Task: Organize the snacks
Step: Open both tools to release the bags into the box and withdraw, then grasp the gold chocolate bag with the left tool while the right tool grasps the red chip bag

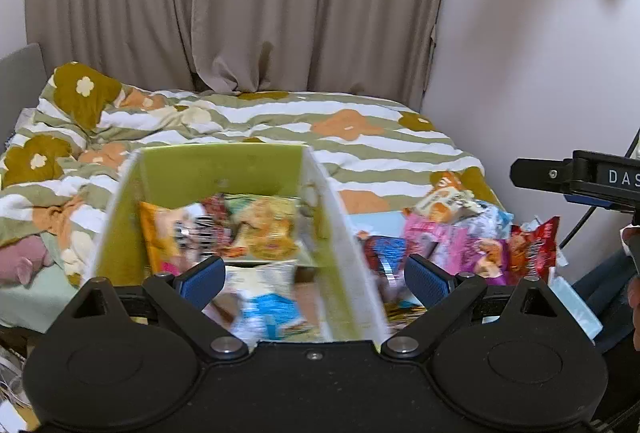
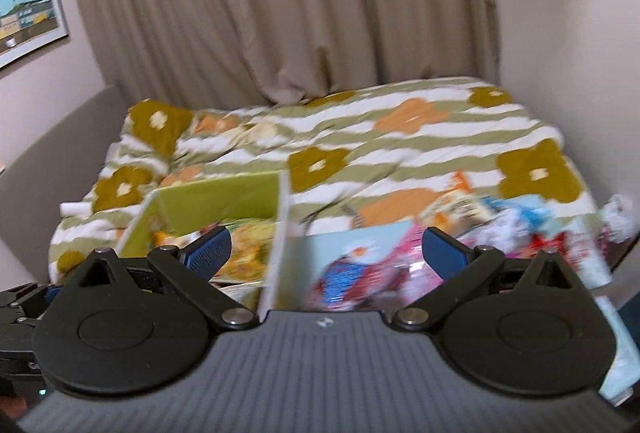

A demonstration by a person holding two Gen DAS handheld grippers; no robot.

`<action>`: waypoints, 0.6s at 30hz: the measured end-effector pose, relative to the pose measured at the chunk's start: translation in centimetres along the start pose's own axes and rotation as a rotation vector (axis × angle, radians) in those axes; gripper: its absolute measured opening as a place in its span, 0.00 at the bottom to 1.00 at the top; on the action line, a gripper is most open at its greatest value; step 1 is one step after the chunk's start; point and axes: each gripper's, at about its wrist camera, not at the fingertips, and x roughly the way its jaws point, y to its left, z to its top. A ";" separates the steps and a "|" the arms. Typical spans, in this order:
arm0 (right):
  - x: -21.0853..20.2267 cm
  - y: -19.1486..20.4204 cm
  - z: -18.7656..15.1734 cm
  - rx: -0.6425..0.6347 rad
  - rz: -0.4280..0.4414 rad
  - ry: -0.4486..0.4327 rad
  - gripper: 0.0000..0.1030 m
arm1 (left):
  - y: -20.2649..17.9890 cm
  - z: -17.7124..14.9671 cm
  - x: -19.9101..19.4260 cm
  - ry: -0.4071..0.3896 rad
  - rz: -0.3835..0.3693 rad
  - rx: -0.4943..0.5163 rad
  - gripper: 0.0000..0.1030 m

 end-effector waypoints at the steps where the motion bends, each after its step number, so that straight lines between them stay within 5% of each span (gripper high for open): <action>1: -0.1 -0.9 0.1 -0.001 -0.010 -0.002 1.00 | -1.0 0.0 0.4 0.007 0.003 -0.007 0.95; 18: 2.4 -15.3 -1.2 -0.049 -0.087 0.081 1.00 | -13.5 -2.6 8.2 0.127 0.115 -0.117 0.95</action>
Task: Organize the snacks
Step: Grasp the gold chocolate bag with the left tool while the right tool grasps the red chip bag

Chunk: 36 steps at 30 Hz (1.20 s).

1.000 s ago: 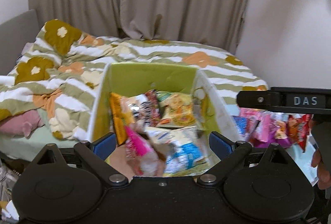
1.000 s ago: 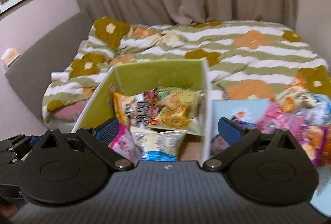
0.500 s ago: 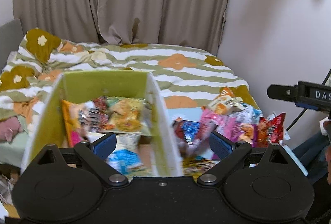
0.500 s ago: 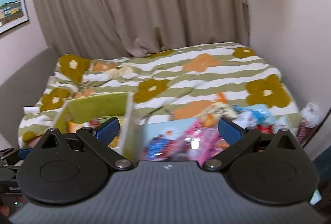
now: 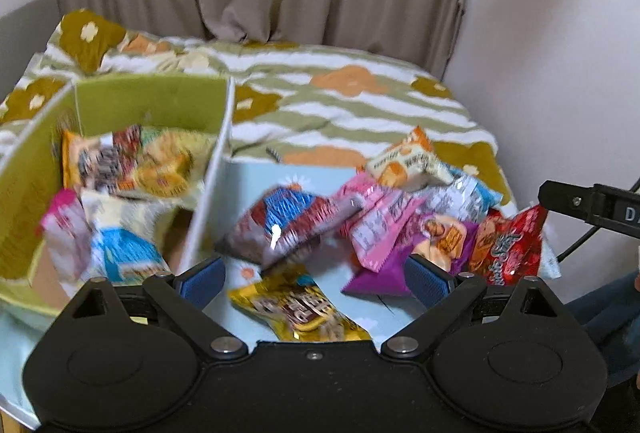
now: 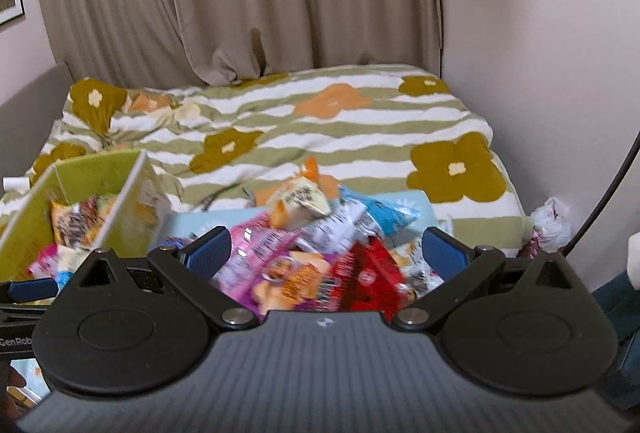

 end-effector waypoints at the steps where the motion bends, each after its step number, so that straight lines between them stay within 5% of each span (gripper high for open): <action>1: 0.5 -0.4 -0.2 -0.003 0.007 0.011 1.00 | -0.4 -0.3 0.7 0.009 0.016 -0.004 0.95; 16: 6.8 -1.6 -3.3 -0.094 0.073 0.118 1.00 | -1.6 -3.4 9.4 0.130 0.169 -0.077 0.86; 24: 8.7 -1.6 -3.9 -0.097 0.071 0.150 1.00 | -0.7 -4.4 10.7 0.197 0.198 -0.080 0.49; 36: 9.8 -1.4 -4.2 -0.111 0.014 0.157 1.00 | -0.1 -5.1 9.6 0.208 0.161 -0.070 0.44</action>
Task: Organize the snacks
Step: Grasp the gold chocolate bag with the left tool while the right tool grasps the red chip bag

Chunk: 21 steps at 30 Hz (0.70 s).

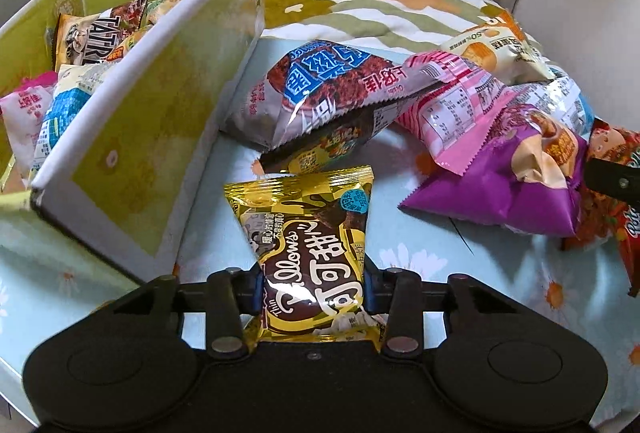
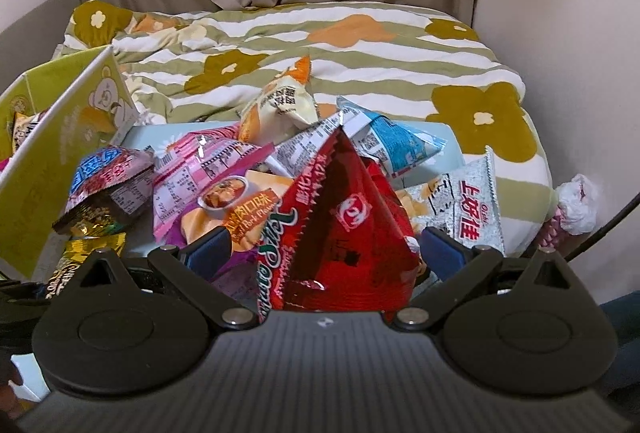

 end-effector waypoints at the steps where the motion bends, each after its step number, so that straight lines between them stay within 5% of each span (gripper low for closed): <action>1: 0.1 0.0 -0.1 0.000 -0.004 0.002 1.00 | 0.0 -0.1 -0.2 -0.001 -0.002 0.002 0.44; 15: 1.3 -0.2 -0.5 0.031 -0.009 0.035 1.00 | 0.0 -0.9 -2.5 -0.030 -0.029 0.006 0.44; 21: 0.4 -0.3 -0.6 0.040 -0.001 0.024 0.87 | -0.5 -1.2 -3.9 -0.054 -0.046 0.018 0.44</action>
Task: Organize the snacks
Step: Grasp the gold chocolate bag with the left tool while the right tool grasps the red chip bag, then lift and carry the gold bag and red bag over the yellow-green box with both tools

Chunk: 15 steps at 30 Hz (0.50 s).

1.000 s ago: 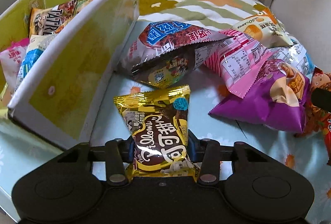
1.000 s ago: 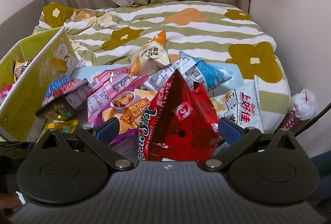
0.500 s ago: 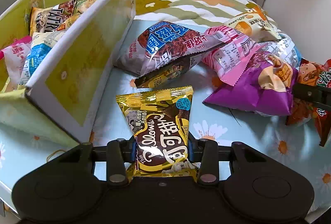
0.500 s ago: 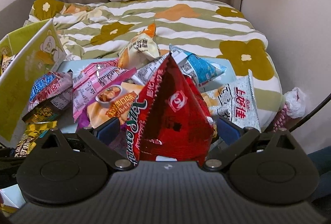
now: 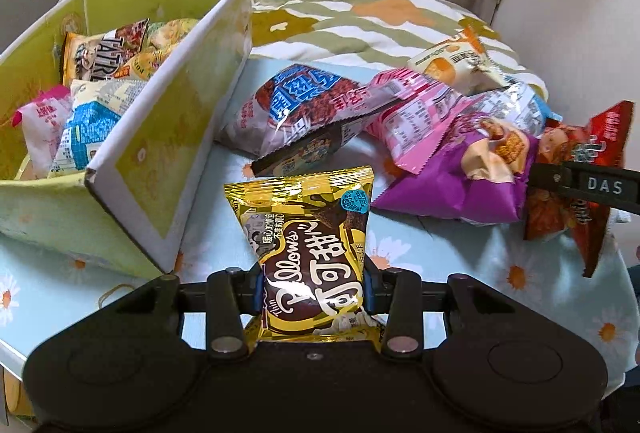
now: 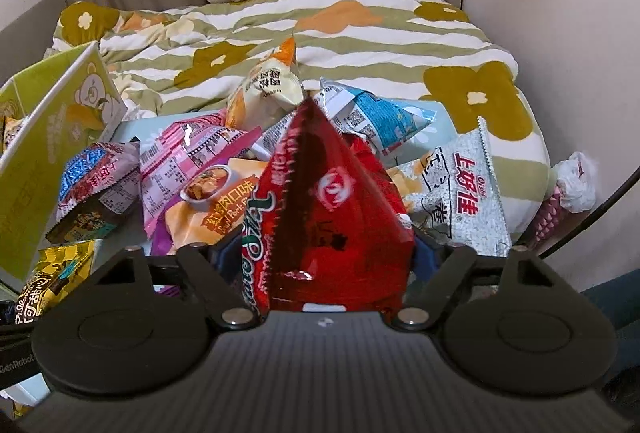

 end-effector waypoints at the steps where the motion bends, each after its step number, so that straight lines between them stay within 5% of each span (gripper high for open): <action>1: -0.2 0.0 0.0 -0.001 0.004 -0.005 0.82 | -0.1 0.0 -0.3 -0.004 -0.003 0.002 0.44; 15: -3.6 -0.2 -0.3 0.018 0.012 -0.050 0.76 | -0.6 0.2 -4.1 -0.088 -0.043 0.020 0.44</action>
